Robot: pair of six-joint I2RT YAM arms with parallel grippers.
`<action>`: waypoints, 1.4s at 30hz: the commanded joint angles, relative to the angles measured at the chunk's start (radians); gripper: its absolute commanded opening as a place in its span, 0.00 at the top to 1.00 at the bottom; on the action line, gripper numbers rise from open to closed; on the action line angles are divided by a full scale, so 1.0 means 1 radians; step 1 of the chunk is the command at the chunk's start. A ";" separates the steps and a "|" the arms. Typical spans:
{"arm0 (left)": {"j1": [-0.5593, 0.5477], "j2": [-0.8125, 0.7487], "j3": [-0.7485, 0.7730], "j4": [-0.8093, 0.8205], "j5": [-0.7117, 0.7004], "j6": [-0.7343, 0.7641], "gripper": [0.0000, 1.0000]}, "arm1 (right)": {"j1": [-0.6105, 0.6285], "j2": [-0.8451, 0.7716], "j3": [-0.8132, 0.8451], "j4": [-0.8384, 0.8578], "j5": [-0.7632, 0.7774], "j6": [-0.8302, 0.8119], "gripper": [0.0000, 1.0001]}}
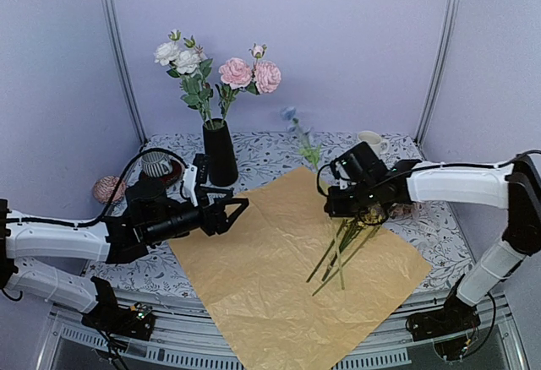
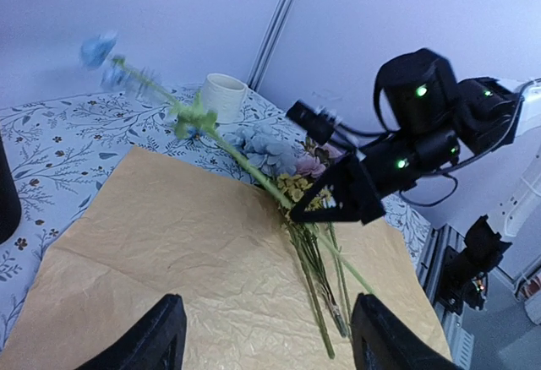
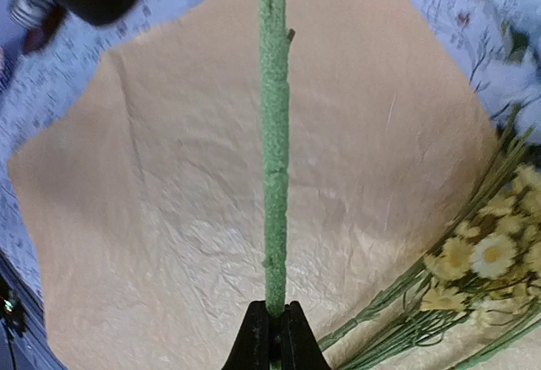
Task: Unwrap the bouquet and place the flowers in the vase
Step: Pick up the fake flower from the flattened wrapping paper, then pass from the right arm to the left
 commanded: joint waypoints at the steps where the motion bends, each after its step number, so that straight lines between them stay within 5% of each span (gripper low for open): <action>1: -0.018 0.028 0.047 0.009 0.037 0.002 0.31 | -0.011 -0.222 -0.086 0.220 0.003 0.012 0.97; 13: -0.021 0.035 0.115 0.028 0.101 0.001 0.29 | 0.037 -0.657 -0.329 0.739 -0.129 -0.245 0.97; 22: -0.022 0.014 0.136 0.098 0.186 0.014 0.23 | 0.069 -0.539 -0.311 0.894 -0.317 -0.379 0.98; 42: -0.024 0.117 0.236 0.306 0.378 -0.022 0.23 | 0.285 -0.315 -0.263 0.962 -0.223 -0.448 0.98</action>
